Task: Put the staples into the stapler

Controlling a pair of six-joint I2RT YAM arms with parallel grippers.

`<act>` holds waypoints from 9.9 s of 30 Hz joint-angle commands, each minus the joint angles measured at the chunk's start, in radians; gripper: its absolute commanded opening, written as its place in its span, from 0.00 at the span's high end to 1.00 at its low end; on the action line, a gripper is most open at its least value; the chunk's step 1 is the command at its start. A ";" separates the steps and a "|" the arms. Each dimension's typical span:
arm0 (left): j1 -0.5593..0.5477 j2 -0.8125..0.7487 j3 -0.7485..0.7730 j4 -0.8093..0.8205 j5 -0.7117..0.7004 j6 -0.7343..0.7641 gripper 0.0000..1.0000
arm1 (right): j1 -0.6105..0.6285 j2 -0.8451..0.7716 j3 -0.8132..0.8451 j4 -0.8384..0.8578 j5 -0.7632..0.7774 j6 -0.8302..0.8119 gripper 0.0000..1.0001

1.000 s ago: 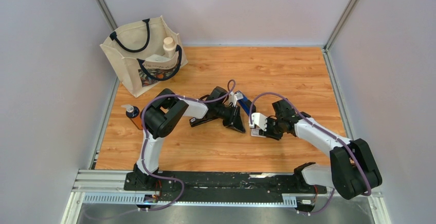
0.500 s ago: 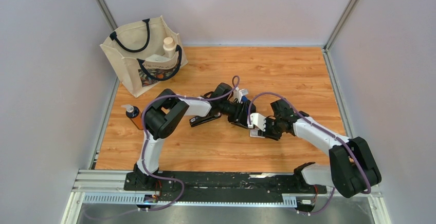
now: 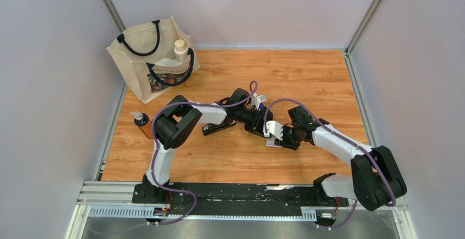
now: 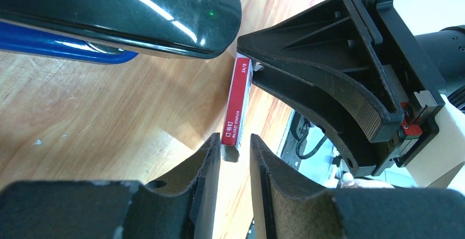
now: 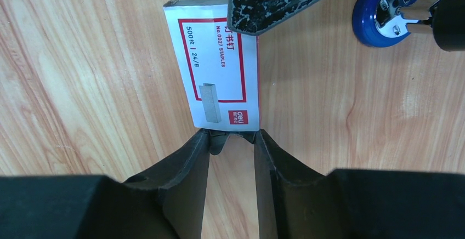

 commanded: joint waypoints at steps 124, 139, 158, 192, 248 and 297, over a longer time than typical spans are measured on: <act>0.005 0.011 -0.041 0.029 0.020 -0.003 1.00 | -0.308 0.408 0.406 -0.291 -0.002 0.532 1.00; 0.006 0.023 -0.035 0.027 0.021 -0.002 1.00 | -0.334 0.408 0.397 -0.265 0.027 0.536 1.00; 0.028 -0.039 -0.011 -0.126 0.012 0.121 0.22 | -0.349 0.387 0.411 -0.268 0.093 0.522 1.00; 0.177 -0.463 0.233 -0.767 -0.091 0.651 0.17 | -0.573 0.205 0.555 -0.375 0.253 0.509 0.56; 0.125 -0.424 0.077 -0.714 -0.559 1.071 1.00 | -0.141 -0.248 0.265 -0.046 -0.255 0.541 0.09; 0.077 -0.653 0.098 -0.826 -0.008 1.063 1.00 | 0.148 0.091 0.455 0.146 -0.599 0.576 0.23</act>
